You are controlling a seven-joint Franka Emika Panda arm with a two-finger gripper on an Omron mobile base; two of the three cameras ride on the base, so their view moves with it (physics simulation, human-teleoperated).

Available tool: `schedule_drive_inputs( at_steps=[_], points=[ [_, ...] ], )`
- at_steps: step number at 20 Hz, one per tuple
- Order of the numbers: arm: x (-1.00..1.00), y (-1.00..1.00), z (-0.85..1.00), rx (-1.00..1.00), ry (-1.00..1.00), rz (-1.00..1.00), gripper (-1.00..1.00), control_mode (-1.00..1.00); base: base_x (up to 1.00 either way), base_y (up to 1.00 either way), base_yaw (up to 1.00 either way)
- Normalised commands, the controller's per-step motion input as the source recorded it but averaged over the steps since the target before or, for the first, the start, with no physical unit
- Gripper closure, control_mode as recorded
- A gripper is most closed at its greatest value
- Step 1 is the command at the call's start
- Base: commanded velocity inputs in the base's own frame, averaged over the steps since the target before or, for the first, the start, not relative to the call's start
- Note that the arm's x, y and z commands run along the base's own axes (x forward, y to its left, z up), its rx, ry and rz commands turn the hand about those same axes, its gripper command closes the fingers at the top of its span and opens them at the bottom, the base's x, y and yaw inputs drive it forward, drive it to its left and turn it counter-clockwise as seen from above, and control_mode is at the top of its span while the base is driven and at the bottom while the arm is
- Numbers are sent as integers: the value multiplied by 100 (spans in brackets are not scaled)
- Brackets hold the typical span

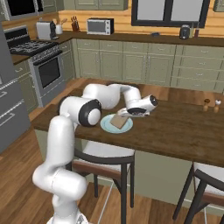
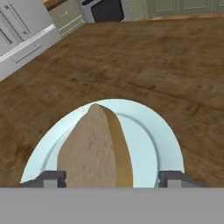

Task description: Start the toaster. Once the lever pops up, take the bread to the plate on the dining counter.

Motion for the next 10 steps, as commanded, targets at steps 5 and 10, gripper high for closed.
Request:
schedule_drive_inputs(
  at_steps=[5,10],
  points=[
    [0,0,0,-5,3,-1,-100,-100,0,0,0],
    [0,0,0,-16,10,-5,-100,-100,0,0,0]
  ],
)
